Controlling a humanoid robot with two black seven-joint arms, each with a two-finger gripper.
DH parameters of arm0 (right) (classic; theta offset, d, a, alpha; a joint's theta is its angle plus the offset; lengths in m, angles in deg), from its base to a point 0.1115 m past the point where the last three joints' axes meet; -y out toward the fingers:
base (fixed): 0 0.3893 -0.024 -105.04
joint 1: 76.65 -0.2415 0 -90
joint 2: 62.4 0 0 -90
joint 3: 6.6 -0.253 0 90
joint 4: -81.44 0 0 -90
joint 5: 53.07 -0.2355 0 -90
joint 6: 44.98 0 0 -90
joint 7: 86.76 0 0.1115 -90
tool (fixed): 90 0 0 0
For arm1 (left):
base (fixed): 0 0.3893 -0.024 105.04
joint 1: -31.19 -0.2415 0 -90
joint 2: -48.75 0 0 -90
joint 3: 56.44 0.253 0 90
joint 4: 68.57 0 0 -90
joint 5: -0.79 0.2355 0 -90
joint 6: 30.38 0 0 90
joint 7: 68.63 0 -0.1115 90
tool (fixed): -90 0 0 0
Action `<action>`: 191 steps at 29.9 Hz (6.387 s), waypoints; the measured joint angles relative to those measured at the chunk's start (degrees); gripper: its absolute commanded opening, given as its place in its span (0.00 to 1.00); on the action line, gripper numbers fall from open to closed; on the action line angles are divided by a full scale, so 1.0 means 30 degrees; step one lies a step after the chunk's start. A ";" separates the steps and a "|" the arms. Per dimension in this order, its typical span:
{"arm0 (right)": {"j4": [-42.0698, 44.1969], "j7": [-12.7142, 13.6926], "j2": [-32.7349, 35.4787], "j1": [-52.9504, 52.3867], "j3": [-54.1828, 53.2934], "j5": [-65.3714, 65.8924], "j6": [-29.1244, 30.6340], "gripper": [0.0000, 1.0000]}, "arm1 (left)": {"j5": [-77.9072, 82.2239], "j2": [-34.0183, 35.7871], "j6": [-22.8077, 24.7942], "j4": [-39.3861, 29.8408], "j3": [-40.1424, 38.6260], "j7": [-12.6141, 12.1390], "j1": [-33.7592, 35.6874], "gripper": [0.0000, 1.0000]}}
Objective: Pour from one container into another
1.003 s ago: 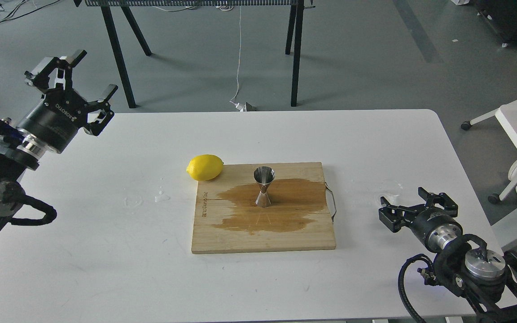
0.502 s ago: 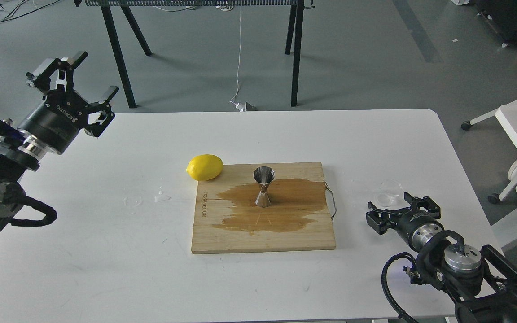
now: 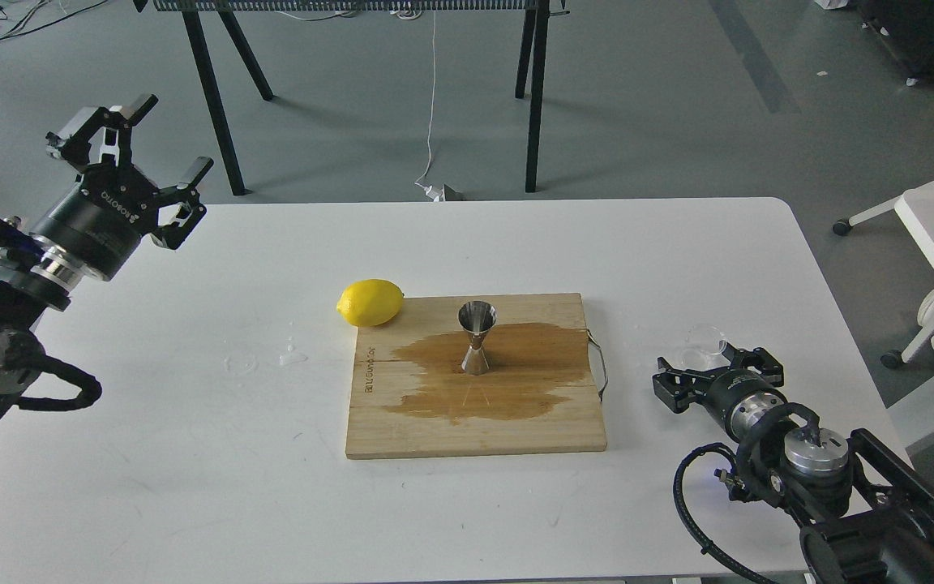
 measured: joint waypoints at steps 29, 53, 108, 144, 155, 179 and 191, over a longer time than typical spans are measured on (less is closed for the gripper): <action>-0.0040 0.0003 -0.0009 0.0151 0.0029 0.0548 0.0959 0.38 | 0.0103 -0.0044 0.0000 0.0446 0.0059 0.0000 -0.0134 0.87; -0.6144 -0.0261 -0.0205 -0.1390 0.2083 0.8098 0.1172 0.35 | 0.0117 -0.0192 0.0000 0.0706 0.0059 0.0000 -0.0058 0.88; -0.6863 -0.0150 0.1397 -0.6964 1.0694 1.6750 0.0177 0.35 | 0.0173 -0.0360 -0.0001 0.0911 0.0089 0.0000 -0.0183 0.89; -0.5072 -0.0147 0.1017 -0.9616 1.3831 1.9646 -0.0006 0.34 | 0.0176 -0.0340 -0.0001 0.0940 0.0058 0.0000 -0.0263 0.90; -0.4620 -0.0176 0.0842 -1.0655 1.5240 1.9655 -0.0005 0.34 | 0.0176 -0.0340 -0.0001 0.0945 0.0058 0.0000 -0.0263 0.90; -0.4352 -0.0177 0.0868 -1.2382 1.7511 2.0605 -0.0103 0.34 | 0.0176 -0.0368 0.0000 0.1175 0.0060 0.0000 -0.0268 0.90; -0.4174 -0.0176 0.0900 -1.3487 1.8690 2.0625 -0.0325 0.34 | 0.0176 -0.0366 0.0000 0.1174 0.0059 0.0000 -0.0292 0.90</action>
